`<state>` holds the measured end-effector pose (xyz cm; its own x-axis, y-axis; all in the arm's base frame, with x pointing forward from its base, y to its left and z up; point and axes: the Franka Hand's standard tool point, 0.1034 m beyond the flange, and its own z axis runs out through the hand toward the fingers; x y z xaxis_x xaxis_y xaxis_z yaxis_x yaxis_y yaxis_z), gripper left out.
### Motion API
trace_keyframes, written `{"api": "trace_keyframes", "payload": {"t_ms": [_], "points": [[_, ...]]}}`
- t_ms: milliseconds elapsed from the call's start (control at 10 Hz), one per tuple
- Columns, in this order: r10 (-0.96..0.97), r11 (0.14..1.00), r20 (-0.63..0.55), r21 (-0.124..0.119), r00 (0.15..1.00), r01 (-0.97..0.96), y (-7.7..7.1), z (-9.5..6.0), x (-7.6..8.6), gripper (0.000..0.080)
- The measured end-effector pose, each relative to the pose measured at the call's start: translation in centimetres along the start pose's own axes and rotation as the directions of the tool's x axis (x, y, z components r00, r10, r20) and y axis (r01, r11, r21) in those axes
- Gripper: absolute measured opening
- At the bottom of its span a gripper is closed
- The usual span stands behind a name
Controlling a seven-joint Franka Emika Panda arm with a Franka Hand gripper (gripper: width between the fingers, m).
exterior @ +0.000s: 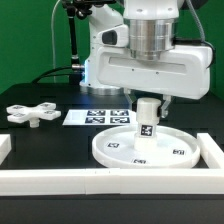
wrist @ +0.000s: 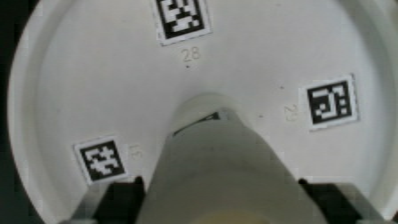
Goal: Assemble round table
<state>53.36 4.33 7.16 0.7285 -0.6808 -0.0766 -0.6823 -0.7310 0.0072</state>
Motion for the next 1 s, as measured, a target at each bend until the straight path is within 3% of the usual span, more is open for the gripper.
{"api": "trace_keyframes", "payload": {"t_ms": [200,400,800,900,1000], "points": [[0.246,0.968,0.017,0.042,0.969,-0.247,0.07,0.06,0.21,0.0409],[0.524,0.847,0.049,0.069,0.85,-0.526,-0.09,0.01,0.04,0.0409],[0.727,0.676,0.105,0.066,0.679,-0.734,-0.08,-0.01,0.09,0.0409],[0.776,0.618,0.115,0.059,0.621,-0.784,-0.17,0.02,0.0,0.0495],[0.724,0.679,0.106,0.06,0.681,-0.731,-0.08,0.01,0.05,0.0495]]}}
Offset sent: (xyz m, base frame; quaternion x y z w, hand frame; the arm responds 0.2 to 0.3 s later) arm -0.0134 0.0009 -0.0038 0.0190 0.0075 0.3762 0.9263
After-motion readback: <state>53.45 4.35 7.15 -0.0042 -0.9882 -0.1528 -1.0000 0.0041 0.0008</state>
